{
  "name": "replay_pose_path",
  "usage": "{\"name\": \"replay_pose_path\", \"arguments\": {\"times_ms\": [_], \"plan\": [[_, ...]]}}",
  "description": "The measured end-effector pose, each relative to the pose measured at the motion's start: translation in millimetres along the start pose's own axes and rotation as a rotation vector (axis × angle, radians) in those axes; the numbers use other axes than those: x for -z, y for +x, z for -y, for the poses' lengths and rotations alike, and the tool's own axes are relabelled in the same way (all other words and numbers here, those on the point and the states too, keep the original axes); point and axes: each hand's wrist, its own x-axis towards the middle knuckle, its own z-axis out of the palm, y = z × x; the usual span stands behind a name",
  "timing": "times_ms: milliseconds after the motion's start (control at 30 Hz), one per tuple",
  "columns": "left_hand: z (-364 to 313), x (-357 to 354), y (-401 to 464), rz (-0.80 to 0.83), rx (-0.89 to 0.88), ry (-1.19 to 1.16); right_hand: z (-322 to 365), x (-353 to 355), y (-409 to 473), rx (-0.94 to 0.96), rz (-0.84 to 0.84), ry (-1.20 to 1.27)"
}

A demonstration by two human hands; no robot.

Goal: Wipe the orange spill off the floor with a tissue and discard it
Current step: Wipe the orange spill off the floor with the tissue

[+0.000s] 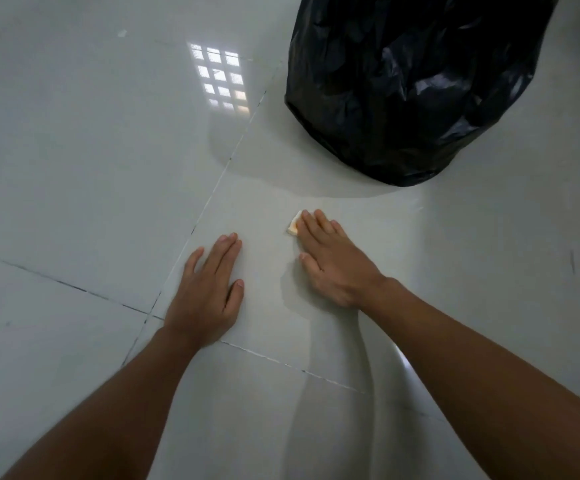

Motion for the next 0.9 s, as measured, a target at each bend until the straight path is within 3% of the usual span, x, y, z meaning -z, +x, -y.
{"name": "replay_pose_path", "arguments": {"times_ms": [133, 333, 467, 600, 700, 767, 900], "plan": [[-3.0, -0.3, 0.3, -0.006, -0.006, 0.002, 28.0, -17.4, -52.7, 0.034, 0.014, -0.02], [-11.0, -1.1, -0.8, 0.02, 0.014, 0.058, 80.2, -63.1, -110.3, -0.148, -0.079, -0.011], [-11.6, 0.1, -2.0, 0.037, 0.028, 0.063, 64.5, -59.6, -144.8, -0.221, -0.105, -0.061], [-10.2, 1.0, -1.5, 0.051, 0.034, 0.064, 11.9, -40.5, -184.4, -0.63, -0.192, -0.099], [-8.7, 0.5, -0.6, 0.025, 0.018, 0.071, -6.5, -20.9, -152.5, -0.815, -0.236, 0.059], [-9.4, -0.9, -1.5, 0.016, 0.007, 0.074, 2.8, -23.0, -139.0, -0.736, -0.259, 0.134], [-9.0, 0.3, 0.4, 0.019, 0.013, 0.055, 45.3, -59.0, -196.2, -0.368, -0.159, -0.019]]}}
